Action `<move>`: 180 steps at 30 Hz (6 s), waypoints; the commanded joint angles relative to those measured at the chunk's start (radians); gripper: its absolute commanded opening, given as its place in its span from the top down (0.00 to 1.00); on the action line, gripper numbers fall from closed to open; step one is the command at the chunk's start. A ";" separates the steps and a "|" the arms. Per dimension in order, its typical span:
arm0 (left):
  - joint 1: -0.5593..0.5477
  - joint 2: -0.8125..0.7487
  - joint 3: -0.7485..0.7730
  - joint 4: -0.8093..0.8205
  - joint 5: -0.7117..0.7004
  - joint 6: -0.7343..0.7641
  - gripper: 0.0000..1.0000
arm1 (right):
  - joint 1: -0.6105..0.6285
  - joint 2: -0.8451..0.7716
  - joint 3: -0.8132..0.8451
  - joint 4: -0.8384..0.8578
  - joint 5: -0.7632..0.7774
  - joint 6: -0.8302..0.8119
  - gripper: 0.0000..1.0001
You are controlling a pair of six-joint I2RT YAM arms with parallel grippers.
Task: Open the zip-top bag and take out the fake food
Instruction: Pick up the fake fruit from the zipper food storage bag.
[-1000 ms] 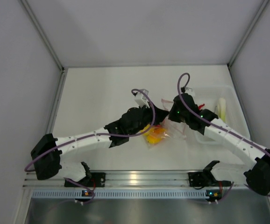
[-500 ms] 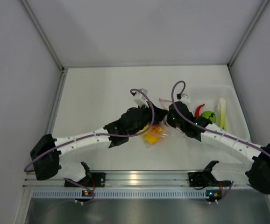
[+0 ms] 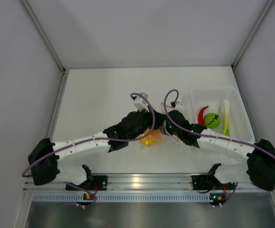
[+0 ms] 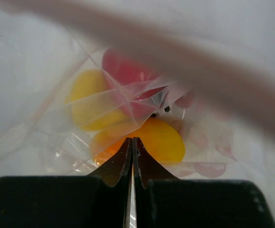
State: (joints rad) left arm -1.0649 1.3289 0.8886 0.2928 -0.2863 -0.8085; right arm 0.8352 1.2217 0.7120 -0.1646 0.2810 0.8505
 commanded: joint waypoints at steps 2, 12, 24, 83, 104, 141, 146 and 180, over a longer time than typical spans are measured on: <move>0.006 -0.060 0.004 0.105 0.009 -0.014 1.00 | 0.041 0.070 -0.011 0.085 -0.091 -0.034 1.00; 0.016 -0.102 0.003 0.089 -0.008 -0.014 1.00 | 0.031 0.062 -0.023 0.072 -0.063 -0.080 1.00; 0.022 -0.020 0.110 0.089 0.197 -0.032 1.00 | 0.051 0.102 0.079 0.111 -0.364 -0.366 1.00; 0.016 -0.356 -0.292 0.089 -0.083 -0.190 1.00 | -0.038 -0.013 0.170 -0.446 -0.039 -0.536 0.80; 0.014 -0.347 -0.297 0.091 -0.011 -0.201 1.00 | -0.091 0.007 0.103 -0.333 0.070 -0.191 0.74; -0.030 -0.326 -0.353 0.103 -0.028 -0.235 1.00 | -0.102 0.028 0.050 -0.250 0.257 0.332 0.50; -0.030 -0.323 -0.353 0.101 -0.031 -0.238 1.00 | -0.116 0.110 0.090 -0.300 0.273 0.366 0.50; -0.038 -0.361 -0.402 0.100 -0.008 -0.242 1.00 | -0.186 0.318 0.129 -0.236 0.280 0.484 0.37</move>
State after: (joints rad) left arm -1.0946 1.0378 0.5022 0.3805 -0.3042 -1.0496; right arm 0.7441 1.4769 0.8482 -0.3531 0.4664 1.2804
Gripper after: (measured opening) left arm 0.025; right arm 0.630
